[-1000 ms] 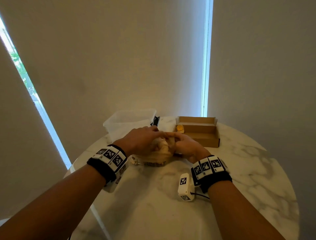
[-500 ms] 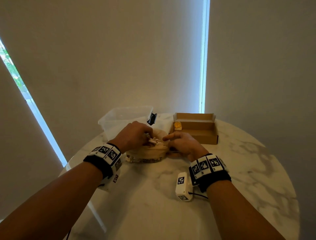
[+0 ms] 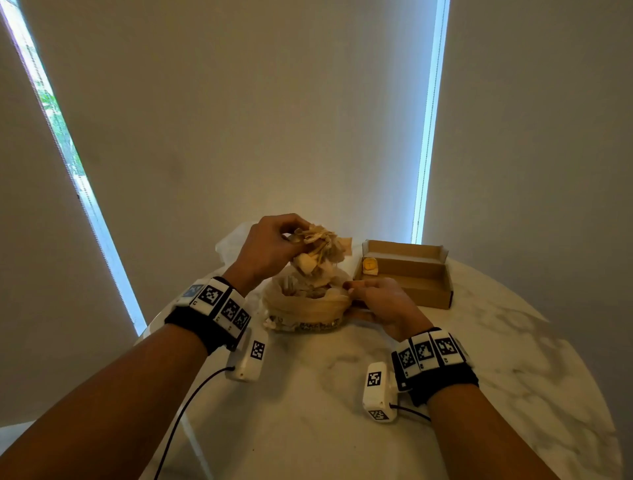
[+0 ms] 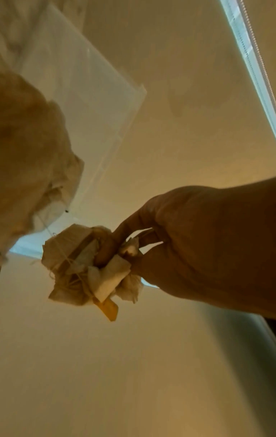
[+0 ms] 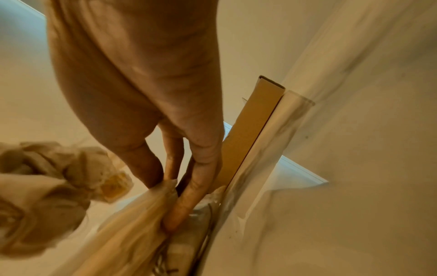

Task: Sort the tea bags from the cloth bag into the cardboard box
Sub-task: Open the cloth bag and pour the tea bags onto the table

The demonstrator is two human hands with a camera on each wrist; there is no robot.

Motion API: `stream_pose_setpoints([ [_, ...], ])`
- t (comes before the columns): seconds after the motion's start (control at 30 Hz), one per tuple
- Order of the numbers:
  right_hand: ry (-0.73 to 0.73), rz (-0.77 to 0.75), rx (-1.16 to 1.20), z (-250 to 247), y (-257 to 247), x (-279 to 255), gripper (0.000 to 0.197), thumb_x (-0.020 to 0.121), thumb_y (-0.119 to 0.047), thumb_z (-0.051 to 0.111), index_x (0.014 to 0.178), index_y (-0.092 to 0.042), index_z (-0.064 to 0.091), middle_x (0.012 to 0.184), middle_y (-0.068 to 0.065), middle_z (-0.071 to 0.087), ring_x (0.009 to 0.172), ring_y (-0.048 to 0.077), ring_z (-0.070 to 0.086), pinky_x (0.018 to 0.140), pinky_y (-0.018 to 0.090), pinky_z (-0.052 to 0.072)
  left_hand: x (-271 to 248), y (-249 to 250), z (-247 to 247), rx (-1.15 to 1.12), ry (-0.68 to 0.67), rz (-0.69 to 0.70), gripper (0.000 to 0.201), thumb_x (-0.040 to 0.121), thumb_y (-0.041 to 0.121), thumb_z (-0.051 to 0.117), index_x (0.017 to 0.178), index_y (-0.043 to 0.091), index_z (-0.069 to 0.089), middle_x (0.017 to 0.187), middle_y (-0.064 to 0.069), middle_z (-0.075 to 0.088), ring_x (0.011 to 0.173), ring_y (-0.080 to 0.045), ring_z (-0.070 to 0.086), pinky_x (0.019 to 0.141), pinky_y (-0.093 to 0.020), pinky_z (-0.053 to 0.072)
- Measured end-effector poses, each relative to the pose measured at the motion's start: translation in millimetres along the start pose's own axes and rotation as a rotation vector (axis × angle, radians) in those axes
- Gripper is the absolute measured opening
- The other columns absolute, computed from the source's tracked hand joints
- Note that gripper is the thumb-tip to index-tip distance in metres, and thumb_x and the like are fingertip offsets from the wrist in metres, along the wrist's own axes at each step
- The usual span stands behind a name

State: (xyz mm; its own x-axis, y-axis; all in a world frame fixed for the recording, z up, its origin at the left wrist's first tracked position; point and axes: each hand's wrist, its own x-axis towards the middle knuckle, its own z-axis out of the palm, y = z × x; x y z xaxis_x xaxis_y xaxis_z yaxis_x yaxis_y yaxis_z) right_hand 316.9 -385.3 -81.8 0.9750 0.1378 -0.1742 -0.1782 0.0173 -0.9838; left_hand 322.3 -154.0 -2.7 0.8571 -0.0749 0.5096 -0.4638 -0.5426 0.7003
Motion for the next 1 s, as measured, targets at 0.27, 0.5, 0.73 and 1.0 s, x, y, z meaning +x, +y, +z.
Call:
stream_pose_setpoints([
  [0.27,-0.311,-0.063,0.339,-1.1,-5.0,-7.9,0.047,0.101,-0.043,0.058,0.135,-0.012,0.068,0.129,0.019,0.073,0.117,0.035,0.072,0.099,0.053,0.058,-40.8,37.9,28.8,-0.246,-0.099,-0.068,0.017,0.089,0.033,0.084,0.104,0.024,0.081,0.1,0.002,0.08,0.095,-0.018,0.076,0.082,-0.037,0.064],
  [0.5,-0.072,0.062,0.189,-43.0,-10.3,7.0,0.055,0.112,-0.051,0.037,0.129,-0.011,0.071,0.12,0.016,0.078,0.122,0.036,0.068,0.112,0.054,0.049,-53.8,18.0,65.5,0.001,-0.377,-0.169,0.031,0.087,0.04,0.085,0.115,0.027,0.077,0.106,0.001,0.079,0.089,-0.011,0.075,0.077,-0.025,0.064],
  [0.73,0.101,-0.103,-0.224,-65.4,-19.6,-0.3,0.018,0.108,-0.024,0.059,0.108,-0.02,0.077,0.113,0.006,0.08,0.108,0.024,0.075,0.098,0.042,0.061,-47.9,21.7,96.5,0.147,-0.6,-0.313,0.053,0.092,0.044,0.079,0.139,0.026,0.064,0.127,-0.004,0.071,0.107,-0.022,0.071,0.1,-0.044,0.059],
  [1.0,0.116,-0.036,-0.406,-67.1,-17.3,11.7,0.024,0.108,-0.034,0.059,0.112,-0.016,0.074,0.112,0.011,0.075,0.107,0.026,0.071,0.103,0.045,0.058,-39.7,20.4,112.6,0.041,-0.698,-0.366,0.056,0.091,0.041,0.08,0.141,0.027,0.059,0.128,-0.005,0.067,0.104,-0.021,0.073,0.096,-0.041,0.061],
])
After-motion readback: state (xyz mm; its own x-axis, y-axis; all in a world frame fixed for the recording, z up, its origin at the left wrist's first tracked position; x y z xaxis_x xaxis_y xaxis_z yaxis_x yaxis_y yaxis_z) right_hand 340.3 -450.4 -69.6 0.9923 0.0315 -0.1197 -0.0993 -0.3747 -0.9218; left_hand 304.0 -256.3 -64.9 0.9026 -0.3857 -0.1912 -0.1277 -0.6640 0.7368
